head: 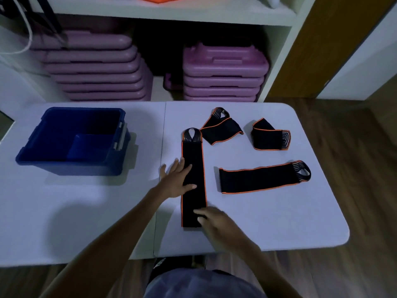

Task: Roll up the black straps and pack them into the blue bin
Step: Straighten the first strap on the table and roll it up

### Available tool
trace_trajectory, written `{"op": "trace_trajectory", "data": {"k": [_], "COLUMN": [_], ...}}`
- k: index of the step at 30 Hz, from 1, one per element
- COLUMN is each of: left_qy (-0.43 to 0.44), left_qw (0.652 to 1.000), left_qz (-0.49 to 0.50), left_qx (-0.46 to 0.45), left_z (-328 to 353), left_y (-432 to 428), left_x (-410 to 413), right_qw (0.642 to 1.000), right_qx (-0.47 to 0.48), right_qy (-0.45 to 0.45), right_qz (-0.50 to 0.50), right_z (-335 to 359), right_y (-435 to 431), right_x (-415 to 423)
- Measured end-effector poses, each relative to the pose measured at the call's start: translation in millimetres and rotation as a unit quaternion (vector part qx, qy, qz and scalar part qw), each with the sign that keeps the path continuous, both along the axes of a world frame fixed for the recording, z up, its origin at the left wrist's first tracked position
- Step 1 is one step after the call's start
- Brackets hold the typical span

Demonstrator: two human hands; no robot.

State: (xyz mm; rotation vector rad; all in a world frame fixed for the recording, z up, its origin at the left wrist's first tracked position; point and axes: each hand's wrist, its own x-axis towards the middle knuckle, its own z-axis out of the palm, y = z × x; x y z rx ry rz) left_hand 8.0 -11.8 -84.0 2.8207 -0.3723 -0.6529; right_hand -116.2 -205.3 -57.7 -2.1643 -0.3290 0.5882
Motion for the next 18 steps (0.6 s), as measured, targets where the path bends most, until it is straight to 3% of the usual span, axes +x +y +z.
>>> {"op": "trace_trajectory", "data": {"k": [2, 4, 6, 8, 11, 13, 15, 18], "left_qy": [-0.056, -0.107, -0.134, -0.128, -0.077, -0.049, -0.033, -0.029], "left_qw": [0.99, 0.967, 0.957, 0.966, 0.986, 0.992, 0.993, 0.99], "left_qz": [0.06, 0.097, 0.099, 0.091, 0.068, 0.052, 0.044, 0.055], "left_qx": [-0.118, -0.208, -0.237, -0.205, -0.13, -0.1, -0.101, -0.126], "left_z": [2.0, 8.4, 13.1, 16.7, 14.8, 11.7, 7.8, 3.0], "left_y": [-20.3, -49.4, -78.4, -99.7, -118.5, -122.9, -123.2, -120.7], "left_x": [-9.8, -14.8, -12.6, -5.7, 5.5, 9.6, 11.6, 10.3], "right_qw": [0.986, 0.936, 0.86, 0.799, 0.751, 0.74, 0.726, 0.678], "right_qx": [0.067, 0.096, 0.089, 0.056, -0.019, -0.036, -0.032, 0.007], "right_qy": [-0.023, -0.04, -0.051, -0.027, 0.064, 0.102, 0.119, 0.13], "right_qz": [-0.151, -0.337, -0.501, -0.599, -0.657, -0.664, -0.676, -0.723], "right_z": [8.3, 11.4, 10.8, 4.2, -9.0, -14.2, -14.5, -13.4], "right_y": [-23.3, -51.5, -82.3, -112.3, -147.6, -161.0, -167.0, -170.7], "right_x": [7.1, 22.8, 41.1, 59.5, 79.7, 90.6, 98.5, 106.1]}}
